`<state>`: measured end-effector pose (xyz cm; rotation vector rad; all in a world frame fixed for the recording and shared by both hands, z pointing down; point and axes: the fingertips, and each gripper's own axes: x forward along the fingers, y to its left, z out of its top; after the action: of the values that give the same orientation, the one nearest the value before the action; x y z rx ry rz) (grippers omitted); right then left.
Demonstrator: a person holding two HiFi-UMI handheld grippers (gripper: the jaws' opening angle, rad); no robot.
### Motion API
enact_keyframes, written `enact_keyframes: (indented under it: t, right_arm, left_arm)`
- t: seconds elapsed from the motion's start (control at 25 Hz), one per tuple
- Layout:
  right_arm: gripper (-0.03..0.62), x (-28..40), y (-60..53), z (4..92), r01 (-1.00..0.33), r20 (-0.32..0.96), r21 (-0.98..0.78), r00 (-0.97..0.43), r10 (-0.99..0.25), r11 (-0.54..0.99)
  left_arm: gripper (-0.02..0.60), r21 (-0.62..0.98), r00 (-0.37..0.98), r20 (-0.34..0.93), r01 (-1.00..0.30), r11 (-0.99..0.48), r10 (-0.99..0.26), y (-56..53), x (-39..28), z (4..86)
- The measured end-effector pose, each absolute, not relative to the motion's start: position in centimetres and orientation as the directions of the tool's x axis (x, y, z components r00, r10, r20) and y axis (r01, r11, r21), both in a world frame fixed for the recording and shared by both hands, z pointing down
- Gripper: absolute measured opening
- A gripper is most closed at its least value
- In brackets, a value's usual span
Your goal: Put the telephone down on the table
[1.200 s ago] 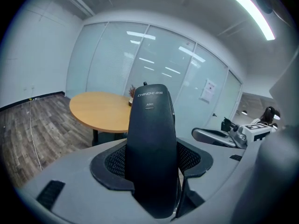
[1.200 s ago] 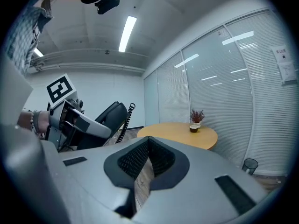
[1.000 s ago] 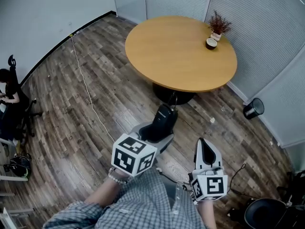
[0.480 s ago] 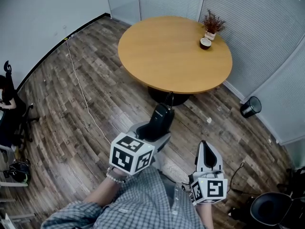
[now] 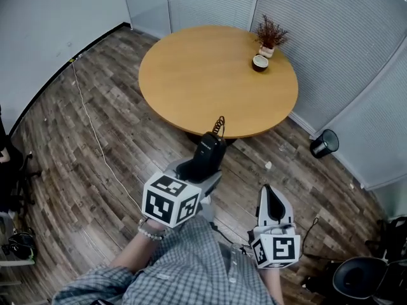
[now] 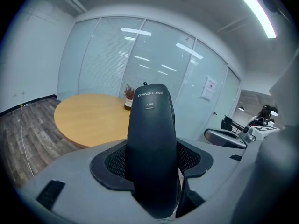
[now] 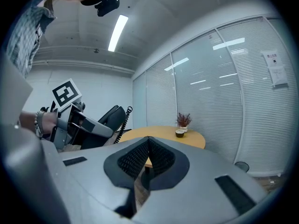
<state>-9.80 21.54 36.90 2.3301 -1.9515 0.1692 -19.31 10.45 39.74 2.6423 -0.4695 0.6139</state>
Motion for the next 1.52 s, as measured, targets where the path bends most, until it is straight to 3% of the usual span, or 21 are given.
enact_keyframes:
  t: [0.76, 1.12, 1.52]
  right_arm:
    - [0.006, 0.0, 7.6, 36.1, -0.973, 0.131, 0.013, 0.232, -0.964, -0.232]
    - [0.006, 1.9, 5.2, 37.2, -0.959, 0.160, 0.007, 0.281, -0.946, -0.283]
    - [0.006, 3.3, 2.6, 37.1, -0.975, 0.181, 0.030, 0.222, -0.958, -0.220]
  left_arm:
    - [0.276, 0.288, 0.859, 0.482, -0.342, -0.895, -0.173, -4.1, -8.1, 40.2]
    - [0.276, 0.306, 0.863, 0.487, -0.310, -0.900, -0.132, -6.7, -5.9, 40.7]
    - [0.278, 0.305, 0.852, 0.488, -0.372, -0.877, -0.191, -9.4, -5.0, 40.7]
